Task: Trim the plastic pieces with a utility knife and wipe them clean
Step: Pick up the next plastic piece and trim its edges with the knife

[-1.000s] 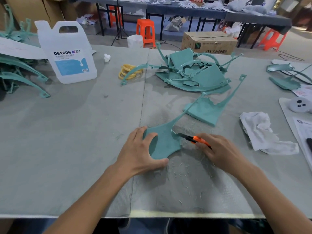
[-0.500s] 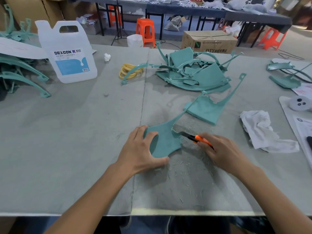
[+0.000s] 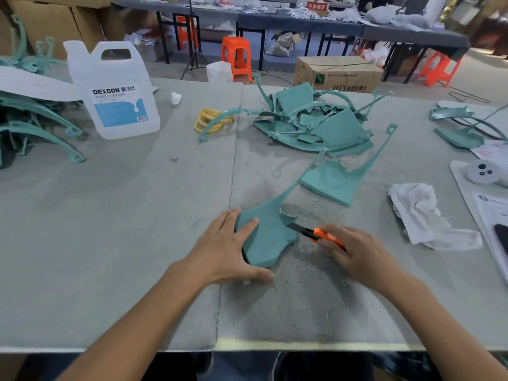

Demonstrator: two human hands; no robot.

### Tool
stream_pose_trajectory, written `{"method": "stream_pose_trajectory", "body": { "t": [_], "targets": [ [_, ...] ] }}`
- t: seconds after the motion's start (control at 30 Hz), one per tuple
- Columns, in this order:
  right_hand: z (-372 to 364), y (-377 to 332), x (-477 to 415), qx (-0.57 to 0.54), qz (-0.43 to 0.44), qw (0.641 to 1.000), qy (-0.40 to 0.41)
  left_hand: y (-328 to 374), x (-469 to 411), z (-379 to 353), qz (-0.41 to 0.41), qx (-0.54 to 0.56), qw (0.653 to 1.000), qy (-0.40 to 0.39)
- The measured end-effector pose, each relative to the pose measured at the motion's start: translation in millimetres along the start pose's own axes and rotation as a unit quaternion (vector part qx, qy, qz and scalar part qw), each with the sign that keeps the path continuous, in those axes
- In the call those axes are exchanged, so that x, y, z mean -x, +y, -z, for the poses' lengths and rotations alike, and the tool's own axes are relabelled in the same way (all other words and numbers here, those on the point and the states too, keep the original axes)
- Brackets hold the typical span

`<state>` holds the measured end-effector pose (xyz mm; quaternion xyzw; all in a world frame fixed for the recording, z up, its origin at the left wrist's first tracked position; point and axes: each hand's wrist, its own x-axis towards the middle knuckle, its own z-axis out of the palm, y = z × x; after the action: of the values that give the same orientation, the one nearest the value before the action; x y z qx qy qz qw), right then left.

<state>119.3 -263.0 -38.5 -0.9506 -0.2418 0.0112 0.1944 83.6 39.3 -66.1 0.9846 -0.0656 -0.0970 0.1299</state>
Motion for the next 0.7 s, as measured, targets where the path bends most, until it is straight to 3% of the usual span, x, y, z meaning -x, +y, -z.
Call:
{"method": "stream_pose_trajectory", "body": {
  "t": [0.57, 0.7],
  "targets": [
    [7.8, -0.5, 8.5, 0.058, 0.01, 0.998, -0.013, 2.7, 1.6, 14.0, 0.009, 0.038, 0.999, -0.01],
    [4.6, 1.8, 0.6, -0.003, -0.036, 0.996, 0.08, 3.2, 1.5, 14.3, 0.003, 0.011, 1.0, -0.017]
  ]
}}
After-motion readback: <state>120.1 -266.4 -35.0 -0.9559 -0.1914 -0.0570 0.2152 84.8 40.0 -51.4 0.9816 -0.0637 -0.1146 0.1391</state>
